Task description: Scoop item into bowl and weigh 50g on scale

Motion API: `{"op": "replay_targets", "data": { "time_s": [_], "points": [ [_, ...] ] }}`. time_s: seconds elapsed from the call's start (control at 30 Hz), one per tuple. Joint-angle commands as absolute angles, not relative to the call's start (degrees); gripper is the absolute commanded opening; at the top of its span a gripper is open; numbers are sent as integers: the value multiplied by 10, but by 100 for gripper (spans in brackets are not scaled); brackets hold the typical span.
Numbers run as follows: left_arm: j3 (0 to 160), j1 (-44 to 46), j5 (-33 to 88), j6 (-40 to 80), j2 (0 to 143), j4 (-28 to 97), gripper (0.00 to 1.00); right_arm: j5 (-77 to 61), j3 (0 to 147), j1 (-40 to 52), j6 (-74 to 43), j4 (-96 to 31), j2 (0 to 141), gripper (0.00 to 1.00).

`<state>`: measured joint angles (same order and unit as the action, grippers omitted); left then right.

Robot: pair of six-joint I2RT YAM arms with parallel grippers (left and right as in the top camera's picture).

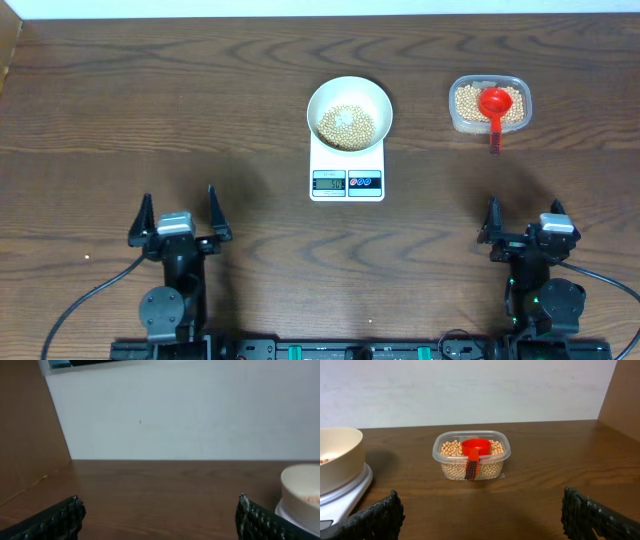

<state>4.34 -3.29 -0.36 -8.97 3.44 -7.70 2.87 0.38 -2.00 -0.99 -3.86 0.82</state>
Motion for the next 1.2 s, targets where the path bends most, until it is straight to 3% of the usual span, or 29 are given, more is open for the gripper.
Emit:
{"op": "replay_targets", "data": {
  "time_s": [0.0,0.43,1.17],
  "points": [
    [23,-36,-7,-109,15,-80,98,35,3,-18,-5,-41,6,99],
    [2,-36,-5,-94,1,45,98,35,3,-18,-5,-41,6,99],
    [2,-35,-5,-55,3,42,98,35,3,-18,-5,-41,6,99]
  ]
}}
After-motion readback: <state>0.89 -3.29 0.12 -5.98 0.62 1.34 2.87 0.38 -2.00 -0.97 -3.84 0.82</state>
